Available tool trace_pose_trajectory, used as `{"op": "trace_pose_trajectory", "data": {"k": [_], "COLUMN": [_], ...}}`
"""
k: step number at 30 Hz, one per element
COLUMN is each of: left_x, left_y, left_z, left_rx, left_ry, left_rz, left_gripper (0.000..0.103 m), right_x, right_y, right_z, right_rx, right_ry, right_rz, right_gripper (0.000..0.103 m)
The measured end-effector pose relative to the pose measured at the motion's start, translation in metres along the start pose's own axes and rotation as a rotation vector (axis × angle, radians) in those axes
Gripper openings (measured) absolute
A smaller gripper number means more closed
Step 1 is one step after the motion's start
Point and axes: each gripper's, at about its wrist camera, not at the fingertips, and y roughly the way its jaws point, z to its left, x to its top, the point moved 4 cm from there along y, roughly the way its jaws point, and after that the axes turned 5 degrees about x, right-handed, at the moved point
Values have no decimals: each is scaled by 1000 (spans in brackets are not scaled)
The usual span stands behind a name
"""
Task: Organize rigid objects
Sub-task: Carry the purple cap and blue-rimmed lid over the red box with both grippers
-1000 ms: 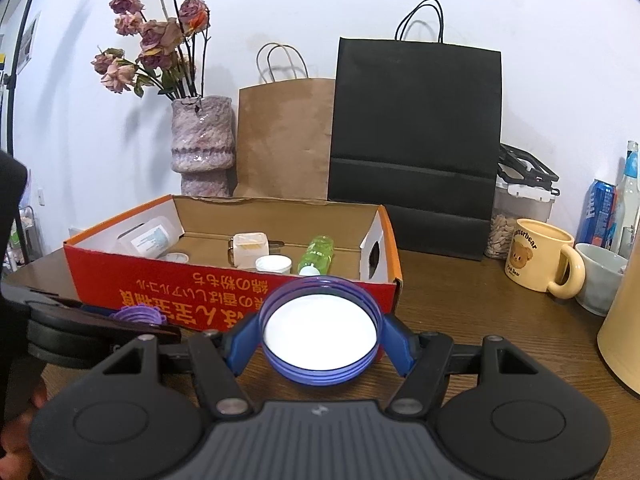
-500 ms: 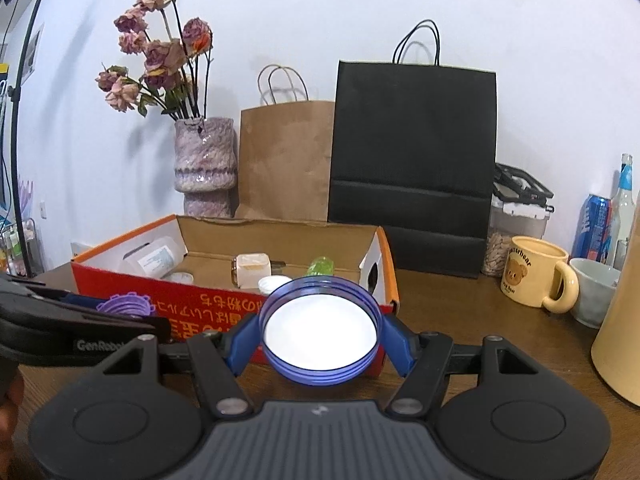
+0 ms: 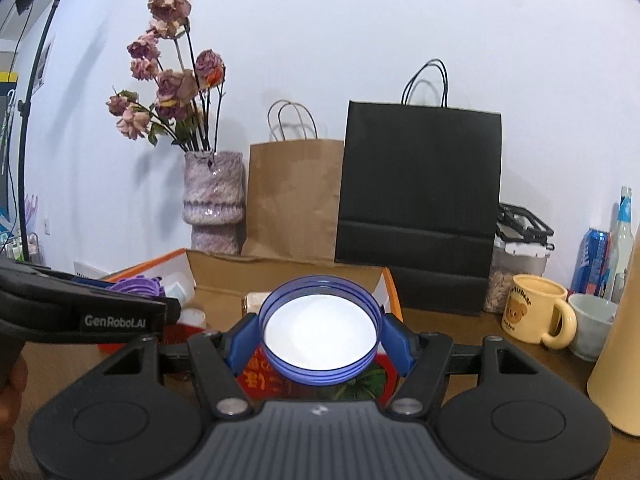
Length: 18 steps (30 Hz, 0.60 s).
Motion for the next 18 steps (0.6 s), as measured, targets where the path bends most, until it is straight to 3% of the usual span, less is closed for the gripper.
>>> {"op": "trace_pose_trajectory", "data": {"k": [18], "left_x": [34], "left_y": [18], "left_z": [13], "left_rx": [31], "left_ry": [-44], "left_rz": [-63], "left_gripper": [56], "right_x": [20], "right_y": [33], "right_z": [10], "right_rx": [5], "right_ry": [35], "right_rz": [-41], "right_gripper": [65]}}
